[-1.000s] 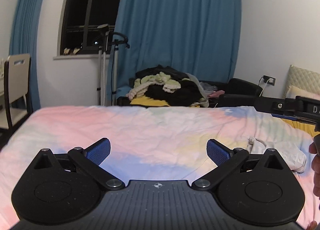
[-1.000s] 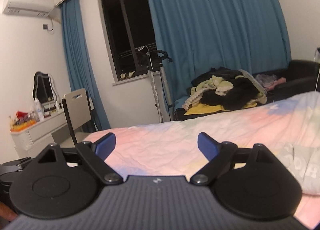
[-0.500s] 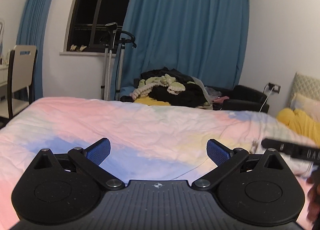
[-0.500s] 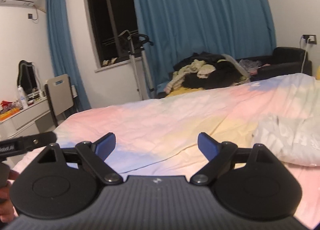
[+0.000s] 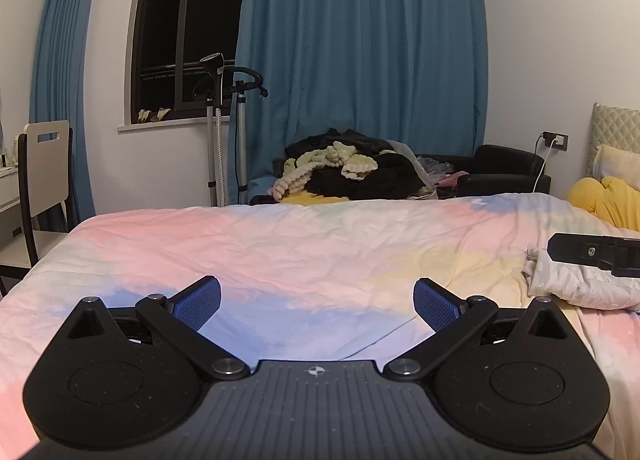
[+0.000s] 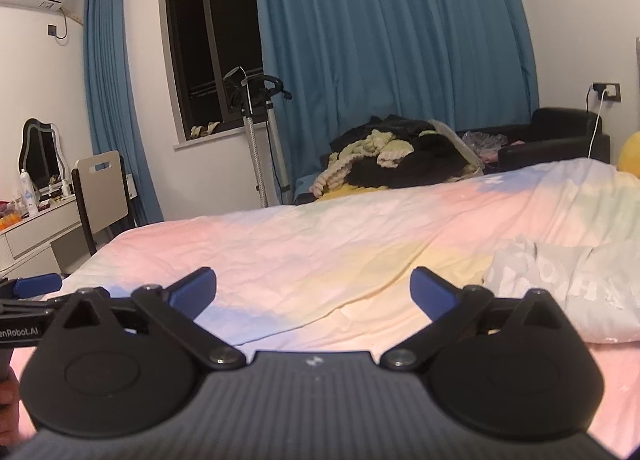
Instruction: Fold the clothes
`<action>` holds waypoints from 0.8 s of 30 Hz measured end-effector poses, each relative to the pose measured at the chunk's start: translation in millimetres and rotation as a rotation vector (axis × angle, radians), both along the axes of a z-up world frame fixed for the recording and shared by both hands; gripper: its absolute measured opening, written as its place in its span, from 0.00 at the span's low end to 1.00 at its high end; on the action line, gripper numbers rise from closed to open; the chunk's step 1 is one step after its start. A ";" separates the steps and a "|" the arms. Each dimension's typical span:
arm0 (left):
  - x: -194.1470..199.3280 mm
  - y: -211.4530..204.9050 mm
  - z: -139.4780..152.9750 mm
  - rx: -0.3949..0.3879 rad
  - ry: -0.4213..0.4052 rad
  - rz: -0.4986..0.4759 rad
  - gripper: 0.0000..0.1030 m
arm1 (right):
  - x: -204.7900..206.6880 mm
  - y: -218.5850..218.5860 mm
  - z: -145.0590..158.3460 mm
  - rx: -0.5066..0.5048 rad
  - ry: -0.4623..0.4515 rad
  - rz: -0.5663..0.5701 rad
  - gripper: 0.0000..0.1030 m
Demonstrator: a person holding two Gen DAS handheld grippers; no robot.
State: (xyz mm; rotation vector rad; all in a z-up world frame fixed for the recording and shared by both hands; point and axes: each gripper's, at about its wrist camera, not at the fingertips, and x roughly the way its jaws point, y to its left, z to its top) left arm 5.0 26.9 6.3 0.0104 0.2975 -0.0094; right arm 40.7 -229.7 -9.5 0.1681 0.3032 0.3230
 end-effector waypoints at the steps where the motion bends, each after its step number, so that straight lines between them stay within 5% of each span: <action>1: 0.1 0.4 0.0 0.001 -0.001 0.001 1.00 | -0.6 0.2 -0.1 -0.001 -0.003 0.000 1.00; 24: 0.8 6.8 0.8 -0.014 0.005 0.027 1.00 | -1.3 0.0 -1.5 -0.020 0.001 0.002 1.00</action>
